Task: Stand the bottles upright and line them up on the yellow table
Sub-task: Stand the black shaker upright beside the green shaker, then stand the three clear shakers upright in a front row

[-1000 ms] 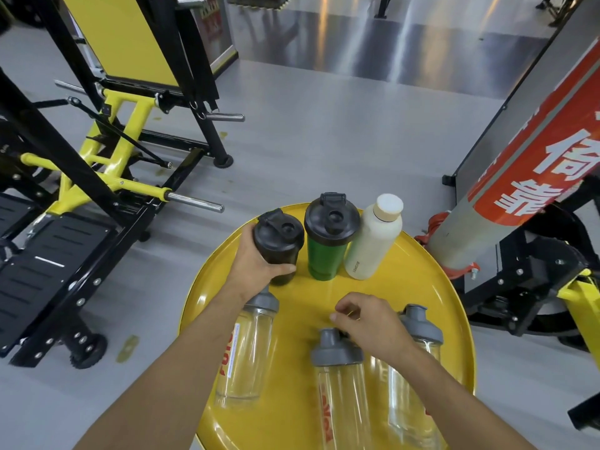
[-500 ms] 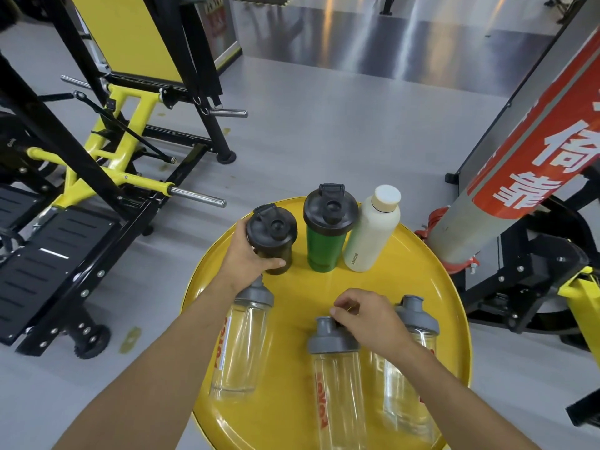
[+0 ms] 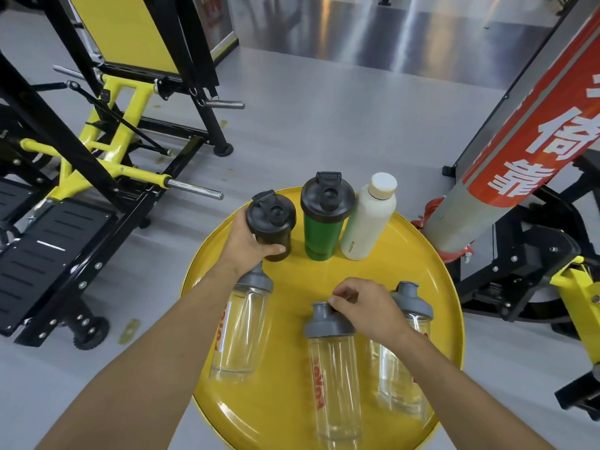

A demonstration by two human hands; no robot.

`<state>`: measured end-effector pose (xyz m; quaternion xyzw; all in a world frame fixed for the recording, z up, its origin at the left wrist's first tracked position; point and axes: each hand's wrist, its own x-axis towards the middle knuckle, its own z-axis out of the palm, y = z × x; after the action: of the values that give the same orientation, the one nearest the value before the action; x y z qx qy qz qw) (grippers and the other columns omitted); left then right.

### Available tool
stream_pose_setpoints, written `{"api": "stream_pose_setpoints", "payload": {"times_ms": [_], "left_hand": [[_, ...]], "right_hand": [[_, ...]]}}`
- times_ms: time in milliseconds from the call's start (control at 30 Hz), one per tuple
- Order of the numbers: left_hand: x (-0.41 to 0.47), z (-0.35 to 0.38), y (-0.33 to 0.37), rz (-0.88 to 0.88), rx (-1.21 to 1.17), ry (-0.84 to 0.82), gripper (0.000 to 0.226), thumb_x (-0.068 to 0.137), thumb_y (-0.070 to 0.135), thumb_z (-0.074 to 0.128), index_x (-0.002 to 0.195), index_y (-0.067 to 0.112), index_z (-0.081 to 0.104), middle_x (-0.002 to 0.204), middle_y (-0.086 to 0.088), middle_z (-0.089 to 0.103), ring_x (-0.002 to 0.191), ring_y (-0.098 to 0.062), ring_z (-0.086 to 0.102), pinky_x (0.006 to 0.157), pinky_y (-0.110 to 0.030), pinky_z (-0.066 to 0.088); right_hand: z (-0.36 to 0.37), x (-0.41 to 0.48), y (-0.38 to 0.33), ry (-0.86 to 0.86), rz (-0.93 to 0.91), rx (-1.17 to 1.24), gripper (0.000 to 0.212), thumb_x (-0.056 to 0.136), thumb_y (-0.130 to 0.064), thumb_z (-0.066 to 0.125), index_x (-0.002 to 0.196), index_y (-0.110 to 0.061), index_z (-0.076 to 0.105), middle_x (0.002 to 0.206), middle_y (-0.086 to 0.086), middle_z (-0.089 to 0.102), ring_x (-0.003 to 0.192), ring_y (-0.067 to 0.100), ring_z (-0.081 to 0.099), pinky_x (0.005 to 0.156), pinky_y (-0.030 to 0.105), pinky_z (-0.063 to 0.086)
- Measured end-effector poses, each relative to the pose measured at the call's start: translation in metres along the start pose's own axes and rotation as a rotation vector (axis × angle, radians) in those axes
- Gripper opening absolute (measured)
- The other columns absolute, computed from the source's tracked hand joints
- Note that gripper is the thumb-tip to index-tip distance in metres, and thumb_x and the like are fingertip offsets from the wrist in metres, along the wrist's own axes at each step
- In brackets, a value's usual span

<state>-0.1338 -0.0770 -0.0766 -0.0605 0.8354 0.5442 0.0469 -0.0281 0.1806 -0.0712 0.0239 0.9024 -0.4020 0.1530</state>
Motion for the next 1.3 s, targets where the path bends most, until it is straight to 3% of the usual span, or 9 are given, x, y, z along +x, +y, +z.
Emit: {"api": "stream_pose_setpoints", "payload": {"times_ms": [167, 367, 433, 567, 733, 900, 1000, 1100, 1300], "left_hand": [[-0.003, 0.0, 0.002, -0.011, -0.004, -0.006, 0.094, 0.06, 0.011, 0.096, 0.138, 0.014, 0.042, 0.135, -0.004, 0.058, 0.122, -0.017, 0.055, 0.102, -0.033, 0.049], [-0.014, -0.002, 0.002, -0.013, 0.023, 0.002, 0.095, 0.065, 0.017, 0.094, 0.143, 0.02, 0.04, 0.138, 0.002, 0.053, 0.121, -0.016, 0.052, 0.094, -0.028, 0.048], [-0.02, -0.005, 0.0, -0.02, 0.024, 0.015, 0.097, 0.066, 0.021, 0.094, 0.145, 0.024, 0.037, 0.138, 0.003, 0.052, 0.121, -0.016, 0.053, 0.092, -0.03, 0.05], [-0.038, -0.012, -0.009, -0.069, 0.033, 0.04, 0.102, 0.067, 0.034, 0.092, 0.149, 0.028, 0.032, 0.14, 0.002, 0.049, 0.126, -0.019, 0.05, 0.103, -0.044, 0.05], [-0.074, -0.013, -0.016, -0.109, 0.073, 0.081, 0.098, 0.074, 0.047, 0.084, 0.153, 0.024, 0.029, 0.148, 0.0, 0.045, 0.132, -0.019, 0.046, 0.1, -0.034, 0.046], [-0.108, -0.002, -0.027, -0.191, 0.068, 0.024, 0.1, 0.075, 0.052, 0.081, 0.154, 0.023, 0.027, 0.152, -0.001, 0.04, 0.133, -0.018, 0.044, 0.102, -0.036, 0.046], [-0.124, 0.011, -0.029, -0.255, 0.062, -0.05, 0.114, 0.065, 0.066, 0.081, 0.155, 0.026, 0.023, 0.148, 0.004, 0.041, 0.135, -0.018, 0.045, 0.108, -0.042, 0.045], [-0.135, 0.022, -0.033, -0.253, 0.116, -0.023, 0.123, 0.052, 0.078, 0.08, 0.152, 0.035, 0.023, 0.144, 0.005, 0.049, 0.13, -0.022, 0.052, 0.103, -0.048, 0.05], [-0.14, 0.028, -0.026, -0.234, 0.089, -0.007, 0.119, 0.063, 0.054, 0.086, 0.156, 0.035, 0.014, 0.148, 0.003, 0.047, 0.127, -0.021, 0.054, 0.102, -0.044, 0.051]], "right_hand": [[-0.002, -0.003, -0.002, -0.001, -0.002, -0.001, 0.013, 0.09, -0.036, 0.071, 0.091, -0.024, 0.075, 0.089, -0.012, 0.074, 0.085, 0.005, 0.067, 0.075, 0.024, 0.053], [-0.003, -0.004, -0.003, -0.009, 0.004, -0.005, 0.015, 0.09, -0.037, 0.07, 0.093, -0.023, 0.075, 0.092, -0.011, 0.074, 0.088, 0.007, 0.067, 0.078, 0.027, 0.054], [-0.002, -0.005, -0.004, -0.011, 0.0, -0.005, 0.015, 0.09, -0.036, 0.07, 0.093, -0.023, 0.075, 0.091, -0.011, 0.074, 0.088, 0.008, 0.066, 0.075, 0.025, 0.052], [-0.002, -0.007, -0.006, 0.003, -0.022, -0.028, 0.017, 0.091, -0.037, 0.07, 0.098, -0.022, 0.074, 0.094, -0.01, 0.073, 0.089, 0.008, 0.065, 0.069, 0.017, 0.045], [-0.005, -0.011, -0.006, 0.025, -0.036, -0.046, 0.019, 0.09, -0.036, 0.071, 0.102, -0.021, 0.074, 0.097, -0.008, 0.074, 0.092, 0.011, 0.066, 0.076, 0.023, 0.048], [-0.009, -0.018, 0.0, 0.033, -0.022, -0.03, 0.017, 0.091, -0.033, 0.072, 0.101, -0.021, 0.073, 0.096, -0.008, 0.074, 0.089, 0.007, 0.066, 0.07, 0.014, 0.045], [-0.01, -0.024, 0.006, 0.028, -0.003, -0.005, 0.014, 0.09, -0.033, 0.072, 0.1, -0.022, 0.073, 0.096, -0.008, 0.073, 0.089, 0.005, 0.066, 0.072, 0.018, 0.048], [-0.008, -0.031, 0.011, 0.021, 0.009, 0.005, 0.01, 0.09, -0.032, 0.074, 0.095, -0.024, 0.073, 0.092, -0.008, 0.074, 0.089, 0.008, 0.068, 0.078, 0.029, 0.055], [-0.005, -0.039, 0.013, 0.039, -0.009, 0.002, 0.005, 0.088, -0.032, 0.075, 0.092, -0.028, 0.072, 0.089, -0.012, 0.074, 0.088, 0.006, 0.068, 0.079, 0.028, 0.055]]}}
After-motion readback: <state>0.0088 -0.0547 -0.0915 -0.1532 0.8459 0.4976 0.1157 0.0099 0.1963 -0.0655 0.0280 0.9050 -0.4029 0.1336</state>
